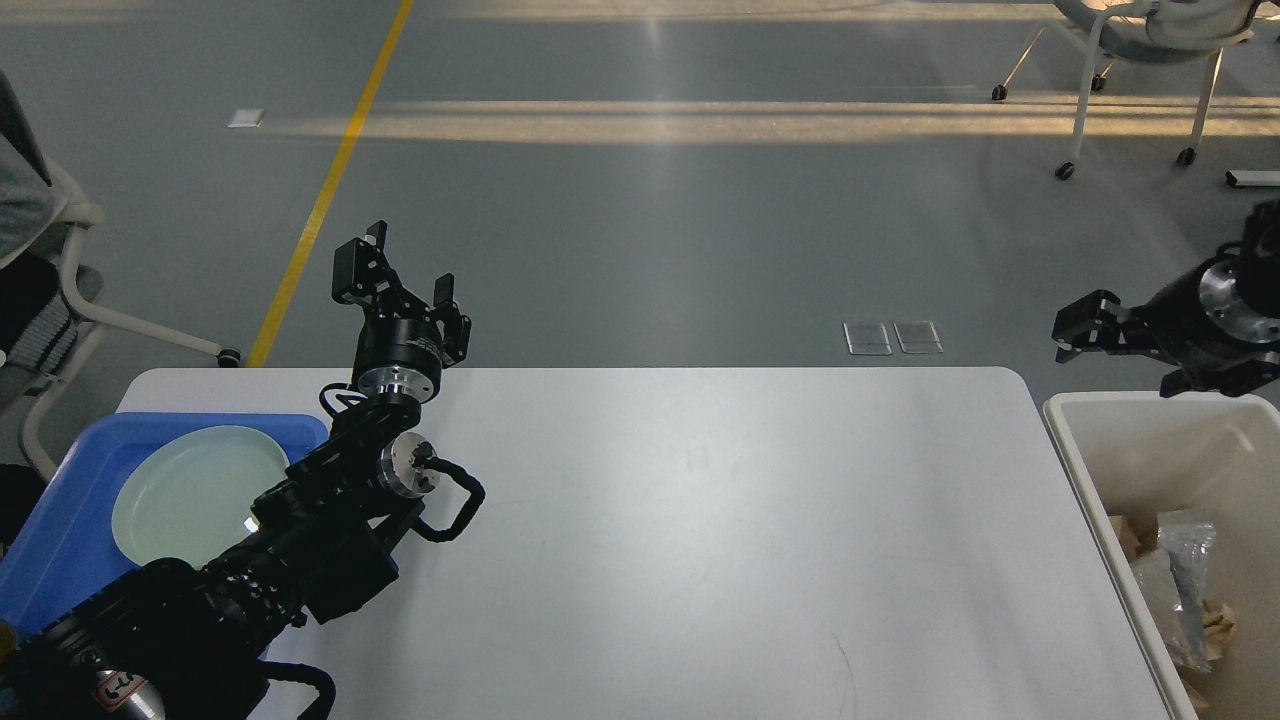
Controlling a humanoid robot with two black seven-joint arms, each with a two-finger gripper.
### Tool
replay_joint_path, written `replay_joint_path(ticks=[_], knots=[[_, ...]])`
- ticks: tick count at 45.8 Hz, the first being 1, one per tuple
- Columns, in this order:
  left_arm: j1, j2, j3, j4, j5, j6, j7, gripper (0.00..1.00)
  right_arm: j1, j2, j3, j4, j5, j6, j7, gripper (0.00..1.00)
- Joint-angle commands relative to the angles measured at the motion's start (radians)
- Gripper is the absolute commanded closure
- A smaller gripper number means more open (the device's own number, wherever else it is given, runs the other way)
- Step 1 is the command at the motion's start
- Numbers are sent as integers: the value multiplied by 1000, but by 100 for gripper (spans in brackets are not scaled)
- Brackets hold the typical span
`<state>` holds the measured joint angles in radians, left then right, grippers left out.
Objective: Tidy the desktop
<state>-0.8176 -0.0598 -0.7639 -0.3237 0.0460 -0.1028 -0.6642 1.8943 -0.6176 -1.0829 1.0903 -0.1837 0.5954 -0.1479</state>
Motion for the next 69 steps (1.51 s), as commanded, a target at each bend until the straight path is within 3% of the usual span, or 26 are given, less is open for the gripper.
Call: replay_joint_path(ticks=[1,6,21,35,43,52,69], knots=[[0,0,0,0,0,0,0,1,222,1,15,75,7,222,7,1],[0,0,0,0,0,0,0,1,359,-1,52,83,33,364,10,1],[0,0,0,0,0,0,0,1,623,-23,196,83,110,364,10,1],[0,0,0,0,0,0,0,1,697,-54,347,82,115,364,1,1],[0,0,0,0,0,0,0,1,612,-42,348,53,107,364,-1,2],[0,0,0,0,0,0,0,1,430,51,394,-99,107,364,-1,2],[0,0,0,0,0,0,0,1,-4,397,517,-719,107,364,-1,2]])
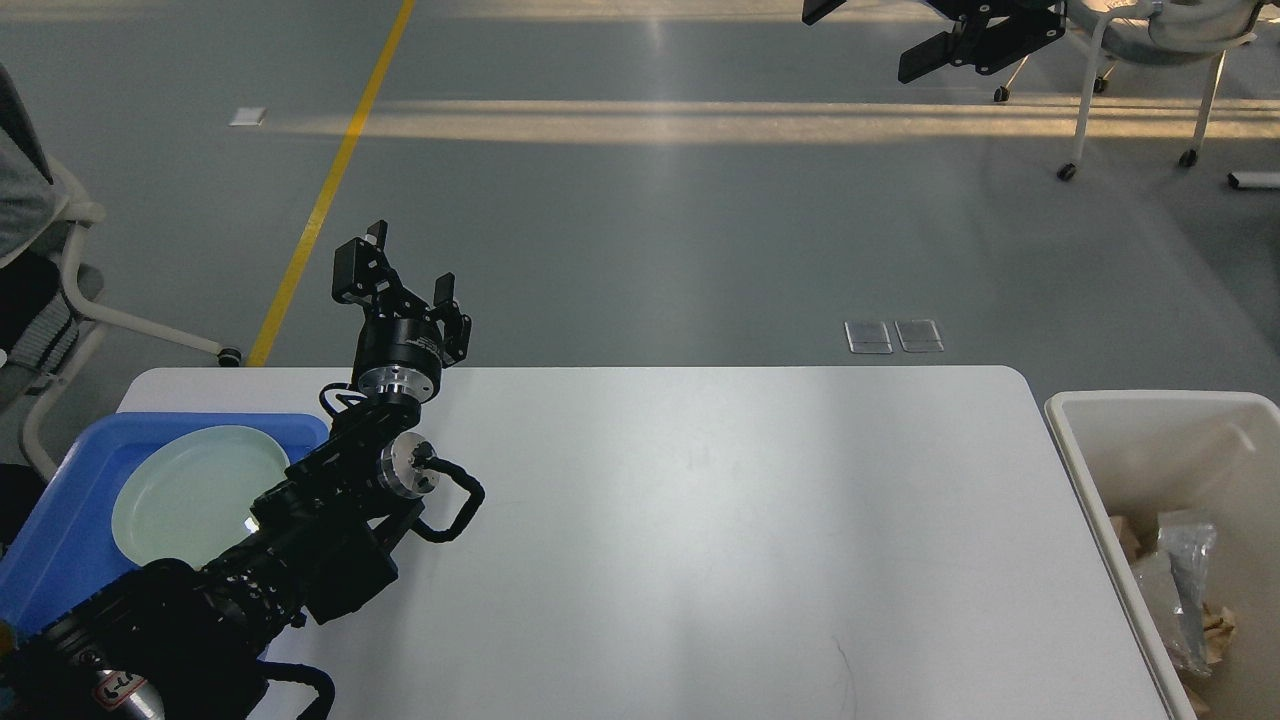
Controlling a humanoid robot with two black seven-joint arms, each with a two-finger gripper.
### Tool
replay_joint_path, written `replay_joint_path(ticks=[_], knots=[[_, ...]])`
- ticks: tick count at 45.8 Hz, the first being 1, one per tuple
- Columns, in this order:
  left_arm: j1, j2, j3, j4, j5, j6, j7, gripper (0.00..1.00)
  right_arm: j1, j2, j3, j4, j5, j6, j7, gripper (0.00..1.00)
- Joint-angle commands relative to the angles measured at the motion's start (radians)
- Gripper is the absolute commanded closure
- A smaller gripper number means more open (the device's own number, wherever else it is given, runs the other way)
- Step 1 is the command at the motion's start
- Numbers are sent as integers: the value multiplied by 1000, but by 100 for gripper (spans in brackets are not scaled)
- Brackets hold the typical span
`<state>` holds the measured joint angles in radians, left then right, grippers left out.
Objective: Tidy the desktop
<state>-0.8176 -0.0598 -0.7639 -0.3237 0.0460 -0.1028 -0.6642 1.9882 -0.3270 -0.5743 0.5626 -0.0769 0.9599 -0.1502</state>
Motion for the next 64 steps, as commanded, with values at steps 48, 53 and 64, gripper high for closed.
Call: replay_joint_path(ticks=[48,53,64], knots=[[0,0,0,0,0,0,0,1,-769,405,812,-435,158,-748,12,0],[0,0,0,0,0,0,0,1,-792,407,909,-438,163,-754,18,0],[0,0,0,0,0,0,0,1,-838,422,1192,-438,210,-898,34,0]])
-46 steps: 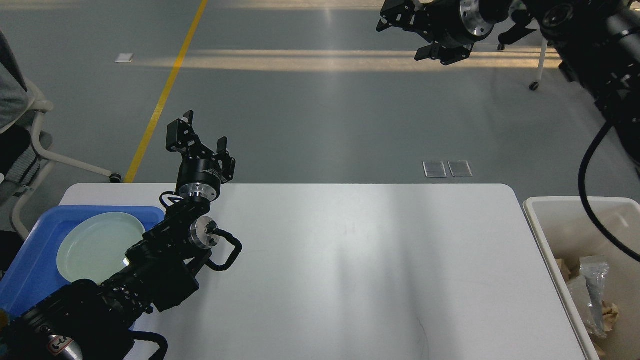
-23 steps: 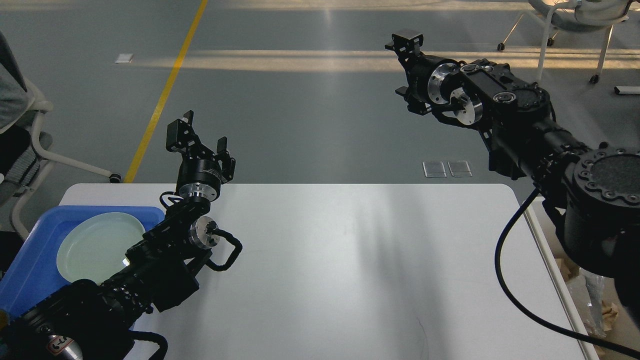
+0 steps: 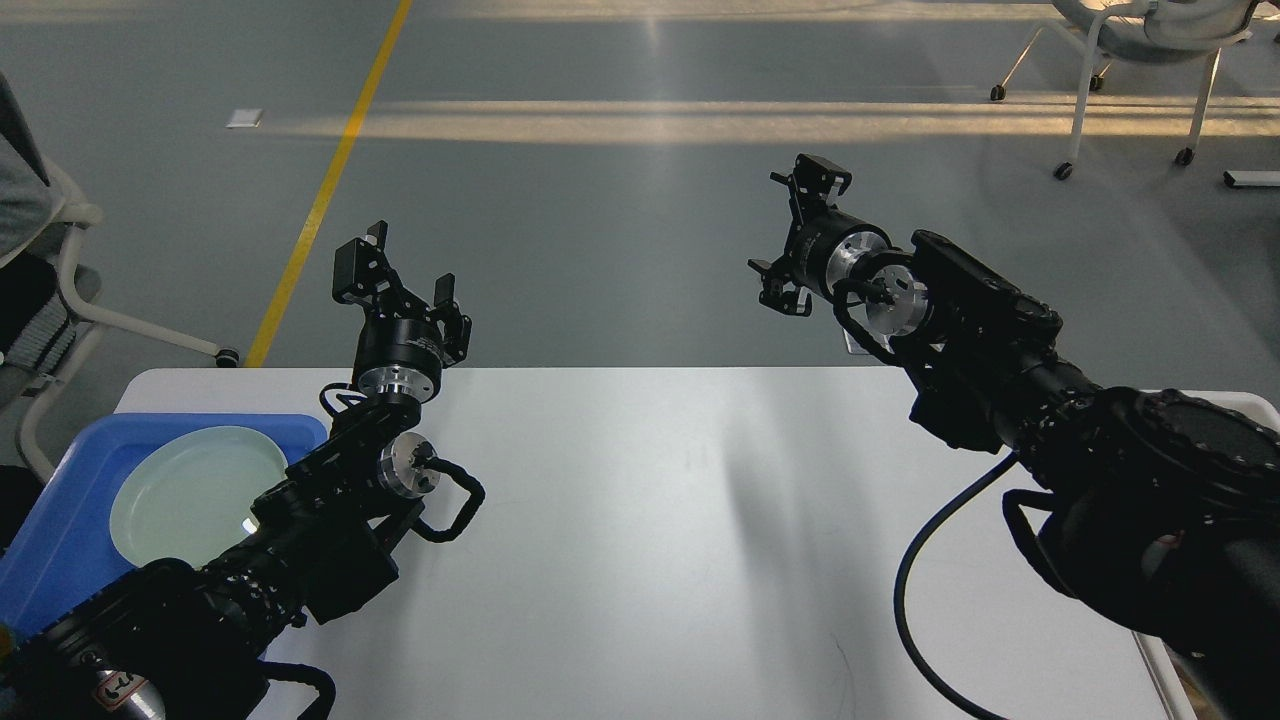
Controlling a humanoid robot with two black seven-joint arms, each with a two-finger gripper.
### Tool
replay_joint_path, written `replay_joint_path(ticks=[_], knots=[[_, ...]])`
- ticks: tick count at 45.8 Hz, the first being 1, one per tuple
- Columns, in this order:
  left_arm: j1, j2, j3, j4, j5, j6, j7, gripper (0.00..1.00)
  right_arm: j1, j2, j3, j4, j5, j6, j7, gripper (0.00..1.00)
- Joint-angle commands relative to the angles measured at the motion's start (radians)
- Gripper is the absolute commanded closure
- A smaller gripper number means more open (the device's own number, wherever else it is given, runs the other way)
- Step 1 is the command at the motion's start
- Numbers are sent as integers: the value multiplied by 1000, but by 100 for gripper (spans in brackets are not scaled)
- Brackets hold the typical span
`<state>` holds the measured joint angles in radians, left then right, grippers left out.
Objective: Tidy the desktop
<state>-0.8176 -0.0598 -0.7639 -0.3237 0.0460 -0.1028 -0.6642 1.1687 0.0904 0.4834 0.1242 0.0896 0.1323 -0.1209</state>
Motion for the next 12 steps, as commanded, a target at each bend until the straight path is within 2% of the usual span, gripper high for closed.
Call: replay_joint_path(ticks=[1,6,12], knots=[[0,0,0,0,0,0,0,1,-20,5,161,0,59,-82,4,0],[0,0,0,0,0,0,0,1,-30,5,250,2,107,-106,6,0],[0,0,0,0,0,0,0,1,-40,2,267,2,108,-108,6,0]])
